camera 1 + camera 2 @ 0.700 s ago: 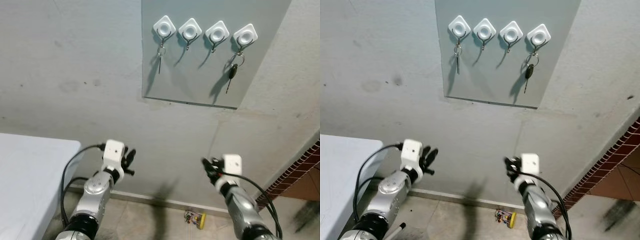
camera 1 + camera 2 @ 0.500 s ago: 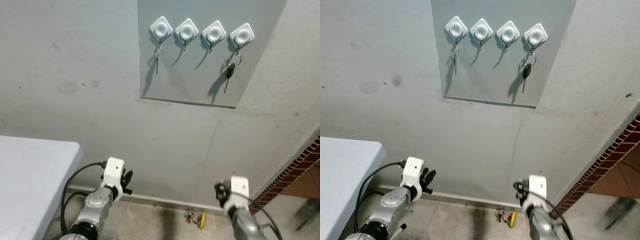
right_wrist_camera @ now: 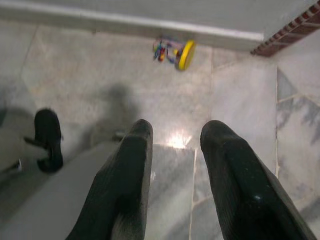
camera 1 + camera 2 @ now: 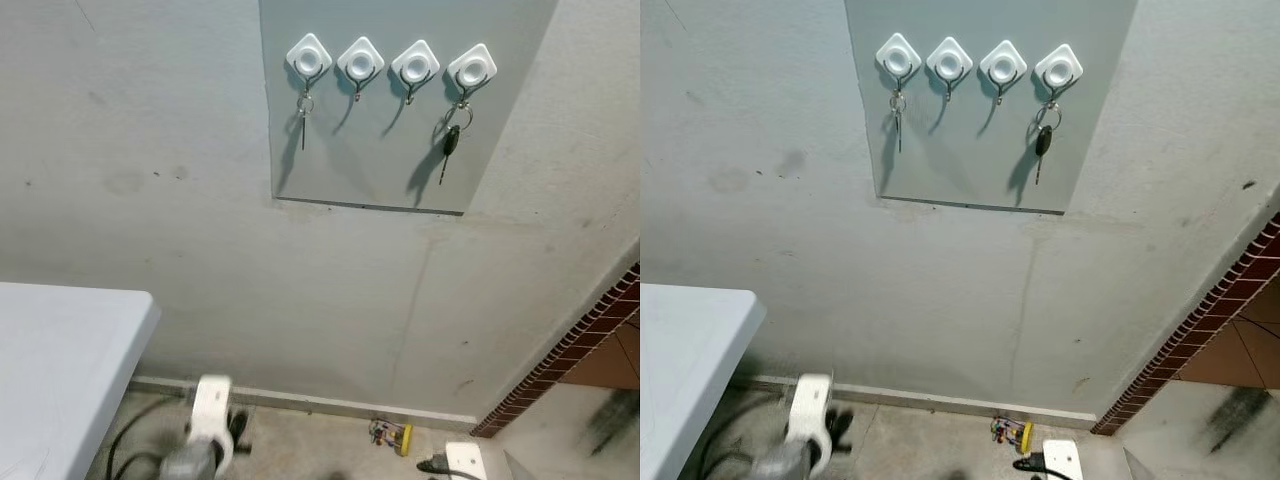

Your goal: Hang keys on a hook

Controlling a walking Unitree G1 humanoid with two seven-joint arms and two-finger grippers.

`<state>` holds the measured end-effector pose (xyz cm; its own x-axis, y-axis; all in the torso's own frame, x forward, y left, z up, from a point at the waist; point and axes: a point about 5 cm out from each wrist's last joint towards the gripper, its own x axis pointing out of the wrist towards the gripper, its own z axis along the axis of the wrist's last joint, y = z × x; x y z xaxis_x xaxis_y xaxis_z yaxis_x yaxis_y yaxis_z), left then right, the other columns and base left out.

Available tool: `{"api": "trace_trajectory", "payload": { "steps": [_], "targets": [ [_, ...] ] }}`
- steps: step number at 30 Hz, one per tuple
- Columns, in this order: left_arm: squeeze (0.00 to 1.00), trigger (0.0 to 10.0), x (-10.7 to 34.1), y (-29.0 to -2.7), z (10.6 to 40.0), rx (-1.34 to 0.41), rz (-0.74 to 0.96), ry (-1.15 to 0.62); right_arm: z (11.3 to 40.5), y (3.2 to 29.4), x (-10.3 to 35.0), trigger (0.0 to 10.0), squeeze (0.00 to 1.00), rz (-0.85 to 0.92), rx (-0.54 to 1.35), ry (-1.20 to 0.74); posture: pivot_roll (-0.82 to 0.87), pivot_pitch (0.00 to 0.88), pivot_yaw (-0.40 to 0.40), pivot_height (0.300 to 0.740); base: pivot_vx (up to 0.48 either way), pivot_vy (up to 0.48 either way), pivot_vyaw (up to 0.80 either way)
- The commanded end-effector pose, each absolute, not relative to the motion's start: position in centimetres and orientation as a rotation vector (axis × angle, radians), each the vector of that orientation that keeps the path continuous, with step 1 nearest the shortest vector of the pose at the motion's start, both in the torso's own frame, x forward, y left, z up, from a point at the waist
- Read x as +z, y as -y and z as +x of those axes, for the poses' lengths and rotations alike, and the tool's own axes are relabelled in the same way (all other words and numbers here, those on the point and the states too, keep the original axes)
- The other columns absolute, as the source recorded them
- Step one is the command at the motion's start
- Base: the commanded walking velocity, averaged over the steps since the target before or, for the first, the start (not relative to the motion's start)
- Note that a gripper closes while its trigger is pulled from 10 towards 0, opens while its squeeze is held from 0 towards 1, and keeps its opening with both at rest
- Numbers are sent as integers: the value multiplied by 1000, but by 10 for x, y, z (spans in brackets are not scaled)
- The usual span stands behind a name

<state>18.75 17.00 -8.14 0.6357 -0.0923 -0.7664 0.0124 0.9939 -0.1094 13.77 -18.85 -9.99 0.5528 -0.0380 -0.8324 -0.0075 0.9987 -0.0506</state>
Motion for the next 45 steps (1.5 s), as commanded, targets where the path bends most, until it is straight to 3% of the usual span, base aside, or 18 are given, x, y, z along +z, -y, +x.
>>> {"api": "trace_trajectory", "payload": {
  "steps": [1,17,21,45],
  "targets": [
    [0,10000,-81,-170,187,-69,-82,-876,137,186,-101,10000,0,-55,-15,-995,-147,0,36,740,0,0,0],
    [0,10000,-85,-167,178,-171,23,-897,141,177,-100,10000,0,-64,78,-999,-113,0,19,740,0,0,28],
    [0,10000,-86,-162,176,-247,89,-906,141,177,-100,10000,0,-85,89,-1004,-112,0,17,740,0,0,777],
    [0,10000,-84,-174,180,-199,88,-913,138,183,-101,10000,0,-132,122,-1031,-119,0,19,740,0,0,800]
  ]
}}
